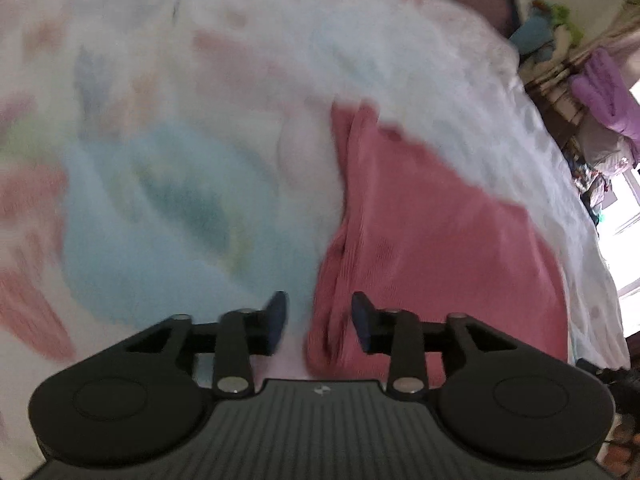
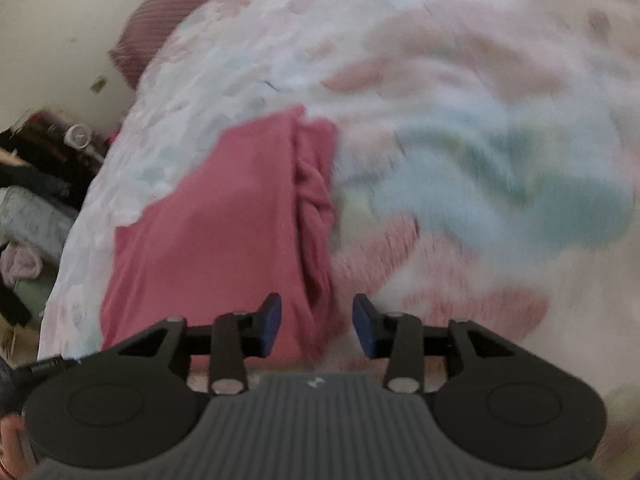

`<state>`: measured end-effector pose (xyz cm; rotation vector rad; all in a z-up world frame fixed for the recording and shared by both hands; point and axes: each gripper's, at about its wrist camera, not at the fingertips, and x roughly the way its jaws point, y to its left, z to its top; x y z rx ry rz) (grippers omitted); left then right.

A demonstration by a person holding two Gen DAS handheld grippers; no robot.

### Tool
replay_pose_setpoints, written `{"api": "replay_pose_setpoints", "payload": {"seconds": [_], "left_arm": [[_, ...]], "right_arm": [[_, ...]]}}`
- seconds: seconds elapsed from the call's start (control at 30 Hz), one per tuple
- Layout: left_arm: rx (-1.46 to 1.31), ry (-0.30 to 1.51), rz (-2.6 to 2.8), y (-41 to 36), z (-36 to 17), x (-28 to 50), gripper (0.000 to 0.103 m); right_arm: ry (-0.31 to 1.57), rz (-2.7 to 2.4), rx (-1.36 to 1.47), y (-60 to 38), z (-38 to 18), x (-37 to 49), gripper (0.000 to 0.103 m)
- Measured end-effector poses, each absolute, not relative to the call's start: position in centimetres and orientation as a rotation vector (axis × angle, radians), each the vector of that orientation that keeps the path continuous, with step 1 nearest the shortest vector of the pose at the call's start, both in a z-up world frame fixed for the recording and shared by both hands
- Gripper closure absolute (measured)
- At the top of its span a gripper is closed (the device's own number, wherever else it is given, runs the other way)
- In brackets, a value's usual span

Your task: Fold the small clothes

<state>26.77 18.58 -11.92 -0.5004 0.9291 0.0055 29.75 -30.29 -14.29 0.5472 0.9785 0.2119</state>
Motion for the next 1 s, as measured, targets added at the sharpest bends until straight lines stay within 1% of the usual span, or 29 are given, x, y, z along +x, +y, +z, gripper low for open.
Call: {"api": "replay_pose_setpoints", "payload": {"seconds": [0.03,0.07,0.1,0.13,0.33,0.5,0.57,0.67,0.7,0.73,0.77,0.83,0.9,1.0], "left_arm": [[-0.484,0.889,0.0,18.7,-10.9,27.0,0.055],[-0.478,0.864,0.0,18.7,-10.2,27.5,0.052],[-0.474,0.849,0.003,18.7,-9.7,27.9,0.052],[-0.47,0.845,0.007,18.6,-9.4,28.7,0.052],[-0.434,0.853,0.015,17.6,-9.5,33.1,0.052],[-0.432,0.876,0.001,17.2,-11.2,35.2,0.052],[-0.438,0.892,0.002,17.0,-12.0,35.9,0.052],[-0.432,0.897,0.007,16.7,-12.7,36.6,0.052],[-0.43,0.898,0.008,16.7,-12.9,36.7,0.052],[-0.43,0.899,0.008,16.7,-13.1,36.9,0.052],[-0.43,0.899,0.007,16.6,-13.3,37.0,0.052],[-0.424,0.905,0.009,16.6,-13.6,37.3,0.052],[-0.405,0.909,0.014,16.5,-13.5,37.4,0.052],[-0.352,0.914,0.03,16.1,-13.1,37.3,0.052]], "right_arm": [[0.965,0.225,0.548,-30.7,-13.6,30.4,0.056],[0.949,0.229,0.552,-31.0,-12.9,31.1,0.05],[0.933,0.229,0.561,-31.5,-12.5,32.1,0.039],[0.922,0.227,0.574,-31.9,-12.2,33.1,0.035],[0.922,0.225,0.727,-32.9,-14.0,39.5,0.036],[0.957,0.229,0.801,-32.7,-17.0,43.4,0.037],[0.971,0.225,0.817,-32.5,-18.3,44.5,0.04],[0.98,0.241,0.845,-32.2,-19.7,45.6,0.042],[0.976,0.252,0.853,-32.1,-20.0,45.9,0.046],[0.977,0.256,0.852,-31.9,-20.2,46.2,0.055],[0.984,0.251,0.844,-31.8,-20.3,46.4,0.061],[0.998,0.25,0.836,-31.5,-20.4,46.9,0.086],[1.003,0.254,0.819,-30.9,-19.9,47.1,0.093],[0.979,0.25,0.655,-28.7,-16.9,46.9,0.096]]}}
